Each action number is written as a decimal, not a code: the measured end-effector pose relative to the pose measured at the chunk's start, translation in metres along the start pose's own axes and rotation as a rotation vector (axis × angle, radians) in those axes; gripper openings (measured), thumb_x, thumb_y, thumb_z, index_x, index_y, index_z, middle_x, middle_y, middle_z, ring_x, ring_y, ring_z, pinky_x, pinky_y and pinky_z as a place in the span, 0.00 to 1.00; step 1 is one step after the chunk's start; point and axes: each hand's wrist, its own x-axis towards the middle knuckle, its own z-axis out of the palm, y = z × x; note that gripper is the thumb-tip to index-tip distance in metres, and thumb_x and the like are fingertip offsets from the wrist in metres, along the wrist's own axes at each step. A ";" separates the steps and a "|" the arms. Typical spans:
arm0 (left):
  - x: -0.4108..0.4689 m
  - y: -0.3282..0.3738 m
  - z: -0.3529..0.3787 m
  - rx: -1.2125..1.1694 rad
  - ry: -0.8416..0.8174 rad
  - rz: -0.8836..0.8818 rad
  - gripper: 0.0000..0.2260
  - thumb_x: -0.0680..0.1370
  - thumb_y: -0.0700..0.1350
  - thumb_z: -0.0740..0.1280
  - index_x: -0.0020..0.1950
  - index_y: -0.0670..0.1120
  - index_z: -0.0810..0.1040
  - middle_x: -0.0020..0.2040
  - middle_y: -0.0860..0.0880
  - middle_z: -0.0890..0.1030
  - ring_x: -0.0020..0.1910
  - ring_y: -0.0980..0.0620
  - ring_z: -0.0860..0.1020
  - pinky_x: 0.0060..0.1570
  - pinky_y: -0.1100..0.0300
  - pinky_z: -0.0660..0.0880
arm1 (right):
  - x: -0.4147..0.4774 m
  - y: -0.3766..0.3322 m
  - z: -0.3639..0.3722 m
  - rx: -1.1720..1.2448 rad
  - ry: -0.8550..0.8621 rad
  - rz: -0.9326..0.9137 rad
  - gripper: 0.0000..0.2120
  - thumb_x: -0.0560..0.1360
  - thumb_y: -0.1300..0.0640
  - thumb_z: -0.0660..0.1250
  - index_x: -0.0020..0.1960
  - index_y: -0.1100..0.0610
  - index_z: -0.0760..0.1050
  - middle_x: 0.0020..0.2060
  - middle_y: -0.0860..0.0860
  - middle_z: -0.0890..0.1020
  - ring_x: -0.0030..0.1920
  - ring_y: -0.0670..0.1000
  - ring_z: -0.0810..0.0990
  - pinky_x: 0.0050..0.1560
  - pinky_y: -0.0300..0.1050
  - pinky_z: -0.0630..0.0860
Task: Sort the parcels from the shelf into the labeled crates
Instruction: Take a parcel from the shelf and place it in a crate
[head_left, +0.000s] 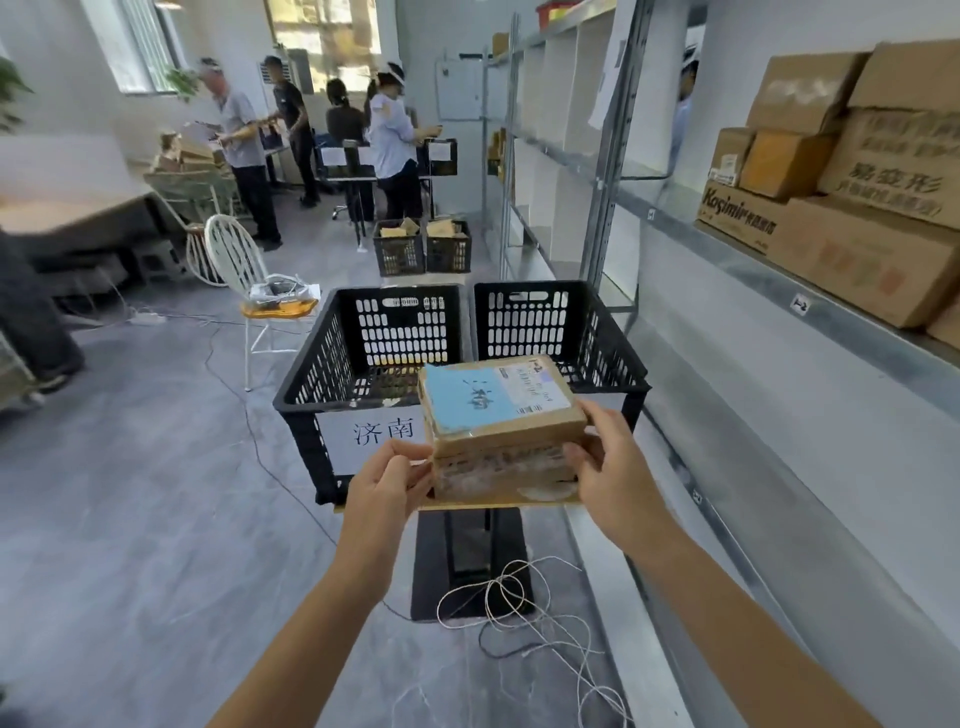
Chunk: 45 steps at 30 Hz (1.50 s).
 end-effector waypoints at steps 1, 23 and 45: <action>0.005 0.000 0.001 -0.019 -0.005 -0.012 0.13 0.82 0.35 0.52 0.46 0.39 0.76 0.50 0.41 0.85 0.52 0.48 0.84 0.52 0.57 0.80 | 0.003 0.004 0.001 0.012 -0.006 -0.007 0.23 0.80 0.70 0.61 0.69 0.49 0.68 0.59 0.43 0.73 0.64 0.45 0.75 0.58 0.37 0.77; 0.177 0.017 -0.039 0.055 -0.187 -0.249 0.20 0.78 0.54 0.68 0.62 0.40 0.78 0.50 0.44 0.86 0.47 0.45 0.85 0.45 0.59 0.82 | 0.139 0.012 0.063 0.028 -0.089 -0.037 0.22 0.80 0.70 0.61 0.62 0.43 0.69 0.63 0.43 0.78 0.64 0.41 0.75 0.54 0.34 0.77; 0.321 0.002 -0.070 -0.149 -0.026 -0.240 0.17 0.77 0.50 0.70 0.61 0.41 0.77 0.51 0.42 0.86 0.52 0.44 0.84 0.55 0.46 0.80 | 0.285 0.005 0.200 0.632 -0.130 0.481 0.20 0.72 0.52 0.75 0.62 0.55 0.77 0.52 0.50 0.87 0.54 0.52 0.85 0.54 0.48 0.81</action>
